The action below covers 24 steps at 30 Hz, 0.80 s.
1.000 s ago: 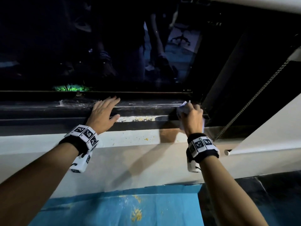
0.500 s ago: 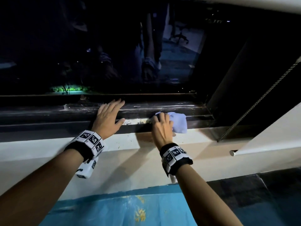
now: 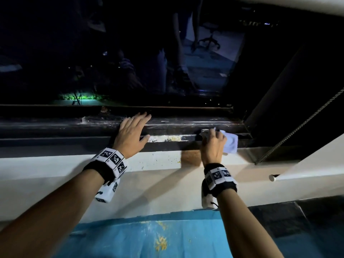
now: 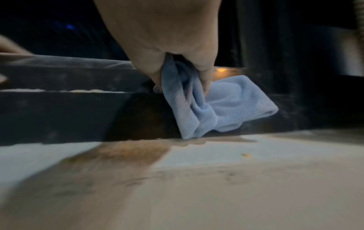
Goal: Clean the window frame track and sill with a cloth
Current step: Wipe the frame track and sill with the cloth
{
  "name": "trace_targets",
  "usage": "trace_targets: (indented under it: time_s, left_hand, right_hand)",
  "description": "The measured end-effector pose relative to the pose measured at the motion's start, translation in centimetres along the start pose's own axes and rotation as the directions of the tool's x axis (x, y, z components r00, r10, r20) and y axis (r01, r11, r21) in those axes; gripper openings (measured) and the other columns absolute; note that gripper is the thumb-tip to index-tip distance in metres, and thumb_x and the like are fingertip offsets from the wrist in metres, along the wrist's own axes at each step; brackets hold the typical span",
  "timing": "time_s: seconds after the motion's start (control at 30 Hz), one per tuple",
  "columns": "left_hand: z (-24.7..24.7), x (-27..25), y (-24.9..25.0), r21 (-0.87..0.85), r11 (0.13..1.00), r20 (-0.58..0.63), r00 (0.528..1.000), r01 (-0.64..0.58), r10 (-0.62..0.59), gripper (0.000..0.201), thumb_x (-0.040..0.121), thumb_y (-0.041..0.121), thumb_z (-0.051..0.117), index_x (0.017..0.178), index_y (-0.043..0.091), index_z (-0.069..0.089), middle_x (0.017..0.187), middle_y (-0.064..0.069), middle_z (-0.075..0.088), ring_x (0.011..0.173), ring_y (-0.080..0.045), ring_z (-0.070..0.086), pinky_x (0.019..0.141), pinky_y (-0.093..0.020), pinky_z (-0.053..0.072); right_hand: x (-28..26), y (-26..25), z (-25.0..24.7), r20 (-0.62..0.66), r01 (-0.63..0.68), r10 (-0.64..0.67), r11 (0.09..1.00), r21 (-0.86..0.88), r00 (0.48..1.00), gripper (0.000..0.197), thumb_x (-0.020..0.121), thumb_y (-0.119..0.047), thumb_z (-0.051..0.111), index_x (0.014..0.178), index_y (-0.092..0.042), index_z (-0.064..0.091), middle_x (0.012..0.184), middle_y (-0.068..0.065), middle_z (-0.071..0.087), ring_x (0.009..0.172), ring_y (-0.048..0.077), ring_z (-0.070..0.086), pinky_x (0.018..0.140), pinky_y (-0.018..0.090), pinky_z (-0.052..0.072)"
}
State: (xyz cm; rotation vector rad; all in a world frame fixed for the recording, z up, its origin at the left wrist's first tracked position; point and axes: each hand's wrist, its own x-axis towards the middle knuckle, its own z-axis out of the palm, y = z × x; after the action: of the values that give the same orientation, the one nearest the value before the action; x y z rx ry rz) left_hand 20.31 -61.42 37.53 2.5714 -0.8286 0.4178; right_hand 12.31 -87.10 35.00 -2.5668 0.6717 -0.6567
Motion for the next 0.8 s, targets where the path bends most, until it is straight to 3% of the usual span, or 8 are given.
trace_targets:
  time_s: [0.13, 0.27, 0.37, 0.43, 0.57, 0.7, 0.8]
  left_hand:
    - [0.1, 0.1, 0.0, 0.022, 1.000, -0.017, 1.000, -0.007, 0.007, 0.064, 0.087, 0.030, 0.060, 0.144, 0.021, 0.032, 0.149, 0.000, 0.034, 0.137, -0.018, 0.028, 0.114, -0.035, 0.007]
    - [0.0, 0.1, 0.0, 0.015, 1.000, 0.005, 1.000, 0.001, -0.001, 0.065, 0.087, 0.031, 0.059, 0.145, 0.022, 0.030, 0.150, 0.001, 0.031, 0.138, -0.017, 0.026, 0.115, -0.035, 0.006]
    - [-0.2, 0.0, -0.1, -0.008, 1.000, 0.012, 1.000, 0.000, 0.000, 0.066, 0.087, 0.029, 0.060, 0.145, 0.022, 0.030, 0.151, 0.001, 0.031, 0.139, -0.017, 0.025, 0.115, -0.035, 0.006]
    - [-0.2, 0.0, -0.1, -0.018, 1.000, 0.017, 1.000, 0.000, 0.001, 0.065, 0.087, 0.028, 0.059, 0.145, 0.022, 0.030, 0.150, 0.001, 0.031, 0.139, -0.018, 0.026, 0.115, -0.036, 0.007]
    - [-0.2, 0.1, -0.1, -0.014, 1.000, 0.018, 1.000, -0.002, 0.002, 0.065, 0.087, 0.028, 0.059, 0.145, 0.022, 0.030, 0.151, 0.001, 0.031, 0.139, -0.017, 0.026, 0.116, -0.036, 0.007]
    - [-0.1, -0.1, 0.0, -0.005, 1.000, 0.013, 1.000, -0.004, 0.005, 0.066, 0.086, 0.023, 0.059, 0.145, 0.021, 0.030, 0.150, 0.001, 0.031, 0.138, -0.018, 0.026, 0.116, -0.036, 0.007]
    - [-0.1, 0.0, 0.0, -0.001, 1.000, 0.013, 1.000, -0.004, 0.004, 0.067, 0.083, 0.017, 0.057, 0.145, 0.021, 0.030, 0.150, 0.001, 0.031, 0.139, -0.018, 0.026, 0.115, -0.036, 0.006]
  right_hand:
    - [-2.0, -3.9, 1.6, 0.076, 0.138, -0.132, 0.987, -0.081, 0.988, 0.028, 0.079, -0.008, 0.059, 0.107, -0.004, 0.060, 0.100, 0.022, 0.059, 0.098, 0.036, 0.045, 0.080, 0.036, 0.025]
    - [-3.2, -5.6, -1.0, 0.077, 0.328, -0.348, 0.924, 0.199, 0.934, 0.012, 0.075, -0.013, 0.068, 0.087, -0.013, 0.067, 0.083, 0.012, 0.063, 0.084, 0.030, 0.052, 0.075, 0.029, 0.028]
    - [-1.5, -3.6, -3.4, -0.061, 0.211, -0.203, 0.901, 0.379, 0.977, 0.022, 0.075, -0.010, 0.069, 0.097, -0.011, 0.064, 0.088, 0.011, 0.061, 0.079, 0.021, 0.052, 0.068, 0.018, 0.030]
    - [-0.3, -1.3, -3.7, -0.193, 0.138, -0.070, 0.921, 0.363, 0.979, 0.026, 0.076, -0.005, 0.065, 0.101, -0.004, 0.058, 0.094, 0.016, 0.059, 0.084, 0.027, 0.053, 0.071, 0.019, 0.032]
    - [-0.7, 0.7, -1.5, -0.102, 0.041, -0.029, 0.992, 0.117, 0.994, 0.029, 0.083, -0.009, 0.062, 0.110, 0.000, 0.057, 0.108, 0.024, 0.057, 0.103, 0.043, 0.049, 0.089, 0.042, 0.037]
    - [-1.3, -1.7, 0.4, -0.112, 0.053, -0.046, 0.997, 0.064, 0.993, 0.024, 0.081, -0.008, 0.055, 0.101, 0.005, 0.057, 0.098, 0.029, 0.056, 0.097, 0.045, 0.048, 0.089, 0.036, 0.026]
    - [-2.6, -4.3, 1.2, -0.027, 0.100, -0.099, 0.994, 0.048, 0.995, 0.031, 0.078, -0.014, 0.045, 0.099, 0.006, 0.056, 0.095, 0.027, 0.055, 0.094, 0.041, 0.048, 0.081, 0.035, 0.026]
